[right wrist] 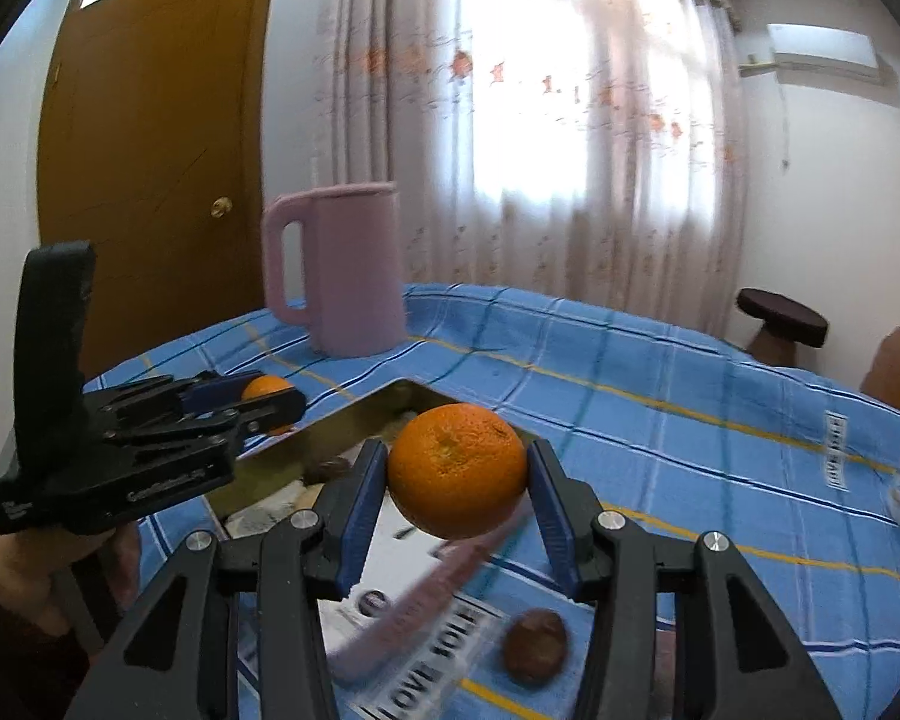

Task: Organize fruits
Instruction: 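Carry both oranges into the pink tin and open both tools, then grasp a dark brown fruit with right tool while left tool grasps the purple onion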

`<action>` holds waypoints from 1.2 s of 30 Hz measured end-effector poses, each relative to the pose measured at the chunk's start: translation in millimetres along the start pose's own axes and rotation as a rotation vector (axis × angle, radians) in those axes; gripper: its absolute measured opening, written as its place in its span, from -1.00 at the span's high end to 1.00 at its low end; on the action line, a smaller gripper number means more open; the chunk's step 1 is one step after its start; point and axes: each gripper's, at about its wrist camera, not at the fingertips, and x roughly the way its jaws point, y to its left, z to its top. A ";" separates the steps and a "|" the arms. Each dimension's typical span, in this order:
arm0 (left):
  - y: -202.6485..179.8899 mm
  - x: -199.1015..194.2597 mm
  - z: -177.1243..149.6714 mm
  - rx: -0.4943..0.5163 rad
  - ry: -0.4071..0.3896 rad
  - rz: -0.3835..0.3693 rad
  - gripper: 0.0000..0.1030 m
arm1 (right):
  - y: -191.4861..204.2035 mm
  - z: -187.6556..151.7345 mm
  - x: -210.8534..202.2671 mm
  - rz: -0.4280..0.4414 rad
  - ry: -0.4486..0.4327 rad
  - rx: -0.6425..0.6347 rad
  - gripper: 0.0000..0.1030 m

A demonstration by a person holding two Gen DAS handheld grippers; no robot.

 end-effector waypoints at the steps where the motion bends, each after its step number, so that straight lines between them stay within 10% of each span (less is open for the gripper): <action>1: 3.1 3.4 0.1 -0.006 0.009 0.000 0.20 | 7.0 0.4 7.2 0.009 0.014 -0.011 0.04; 21: 1.2 29.5 -3.8 0.020 0.082 0.010 0.15 | 38.1 -21.5 75.3 0.067 0.225 -0.053 0.02; 26: 1.2 17.2 -2.0 -0.001 0.043 0.043 -0.53 | 37.8 -22.8 60.9 0.031 0.201 -0.061 -0.09; 36: -16.7 -12.7 -16.7 -0.021 -0.016 -0.009 -0.80 | -28.3 -42.1 -31.8 -0.107 0.083 0.062 -0.09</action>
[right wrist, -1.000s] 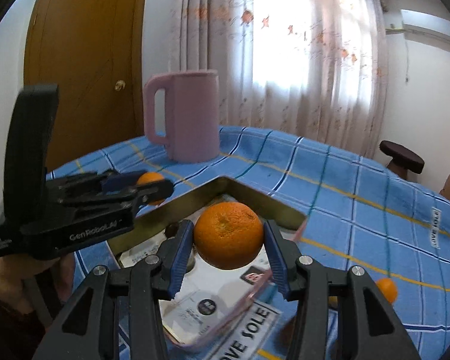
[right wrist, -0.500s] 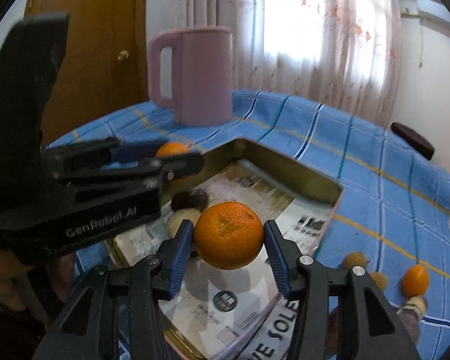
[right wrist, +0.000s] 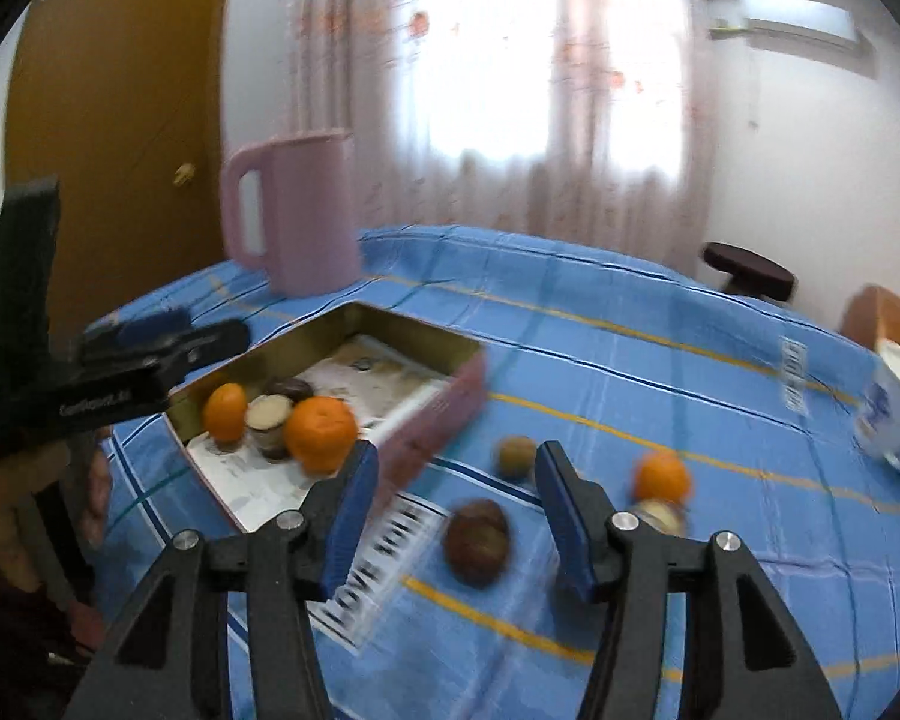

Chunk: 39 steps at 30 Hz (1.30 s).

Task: Organize fruits
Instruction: 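Grasp a dark brown fruit with right tool while left tool grasps the purple onion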

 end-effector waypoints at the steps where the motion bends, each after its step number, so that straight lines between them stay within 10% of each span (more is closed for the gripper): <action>1: -2.6 -1.0 -1.7 0.006 0.001 -0.004 -0.80 | -2.1 -3.5 -5.0 -0.004 -0.001 0.001 -0.09; 13: -13.2 -5.2 -6.2 0.031 -0.001 -0.009 -0.81 | 33.2 -12.0 7.7 -0.077 0.070 -0.181 -0.07; 21: -6.9 -8.9 -6.5 0.006 -0.012 -0.023 -0.87 | 47.1 -17.8 79.6 -0.239 0.312 -0.379 0.14; 31: -26.9 -11.4 -2.0 0.032 -0.014 -0.066 -0.87 | 10.2 3.7 16.1 -0.125 0.082 -0.140 0.32; 39: -104.7 -0.3 -5.5 0.155 0.031 -0.179 -0.87 | -66.0 -5.9 -31.0 -0.258 -0.014 0.080 0.32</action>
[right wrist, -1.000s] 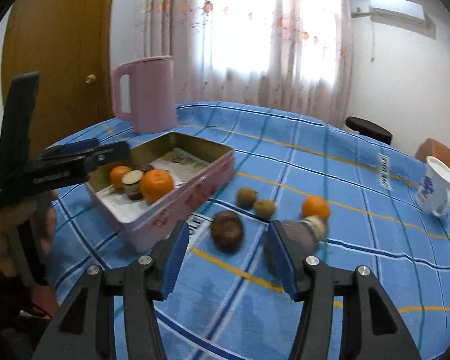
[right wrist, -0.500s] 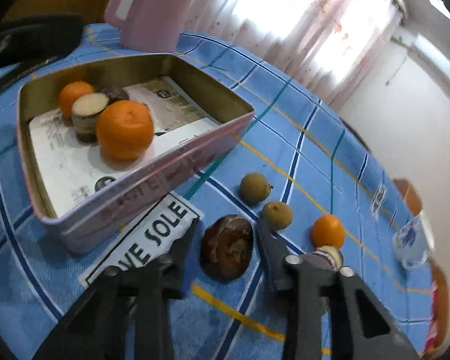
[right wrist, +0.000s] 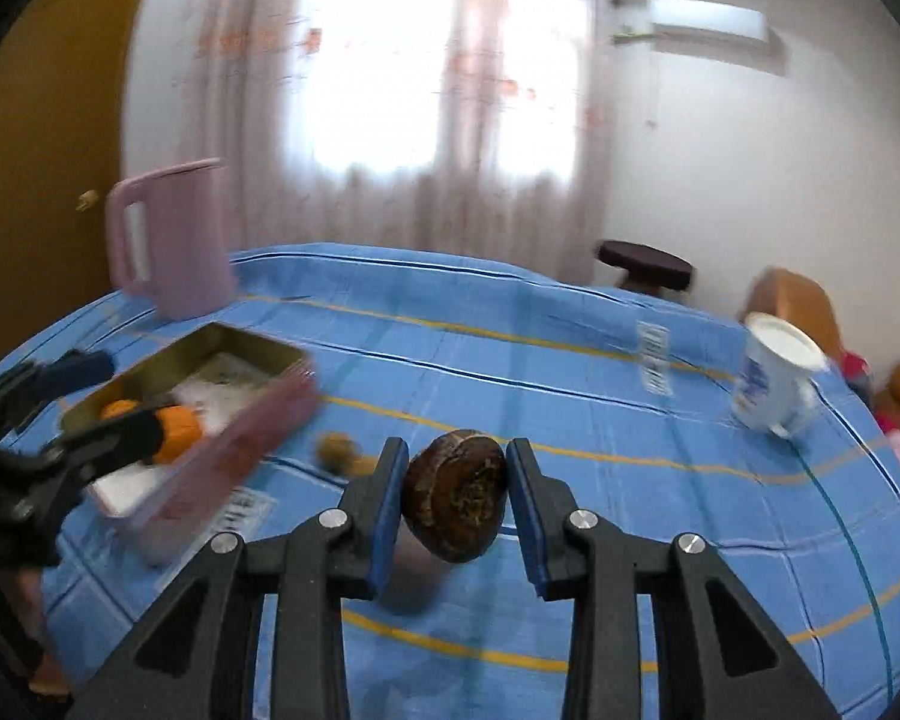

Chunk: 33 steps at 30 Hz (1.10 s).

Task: Organize fruits
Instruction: 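Grasp a dark brown fruit with right tool while left tool grasps the purple onion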

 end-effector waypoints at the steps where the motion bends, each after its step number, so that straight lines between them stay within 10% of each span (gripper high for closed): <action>1: -11.3 4.2 0.4 0.018 0.009 -0.017 -0.87 | -7.3 -2.3 1.7 -0.016 0.005 0.015 0.32; 13: -82.5 72.5 -8.2 0.136 0.235 -0.115 -0.72 | -44.1 -18.8 -0.5 -0.044 -0.001 0.104 0.32; 19: -85.2 98.2 -11.5 0.126 0.357 -0.151 -0.10 | -42.6 -25.2 8.1 -0.026 0.010 0.095 0.32; 33: -77.6 72.5 -4.8 0.095 0.207 -0.121 -0.06 | -42.5 -25.2 4.0 -0.001 -0.022 0.088 0.32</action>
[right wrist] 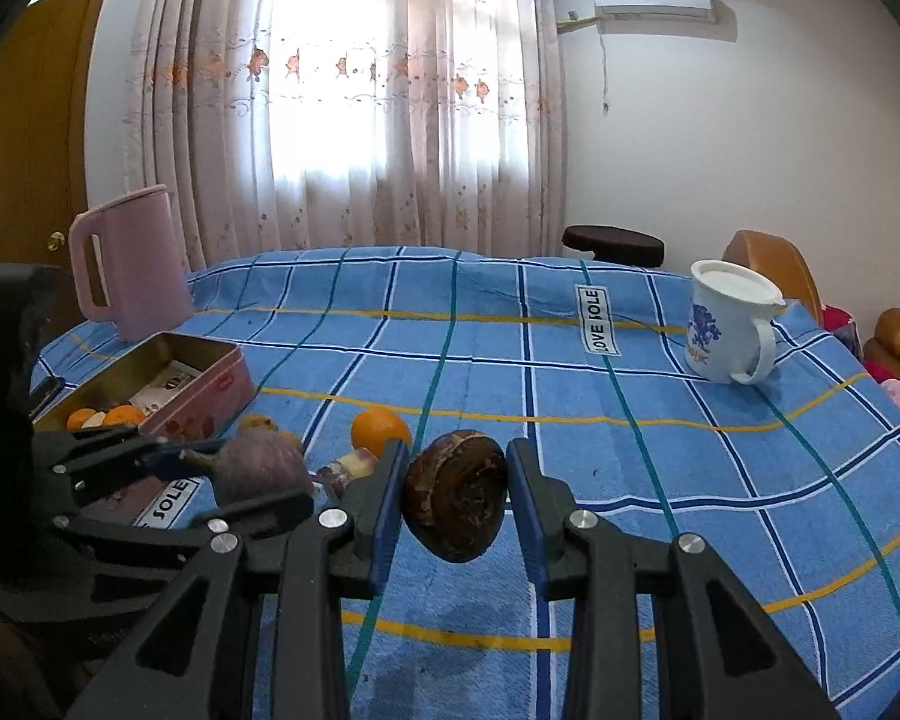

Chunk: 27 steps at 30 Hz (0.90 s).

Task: Organize fruits
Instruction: 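Grasp a dark brown fruit with right tool while left tool grasps the purple onion, then carry both fruits over the pink tin and open both tools to release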

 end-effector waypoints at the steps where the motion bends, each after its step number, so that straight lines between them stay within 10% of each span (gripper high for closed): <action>1: 0.4 -2.9 0.2 0.000 -0.017 0.009 -0.06 | 0.4 0.0 -0.8 0.004 -0.005 -0.001 0.32; 27: -2.6 -33.9 -3.2 0.014 -0.195 0.076 -0.06 | 5.0 -2.2 -20.5 0.034 -0.115 -0.029 0.32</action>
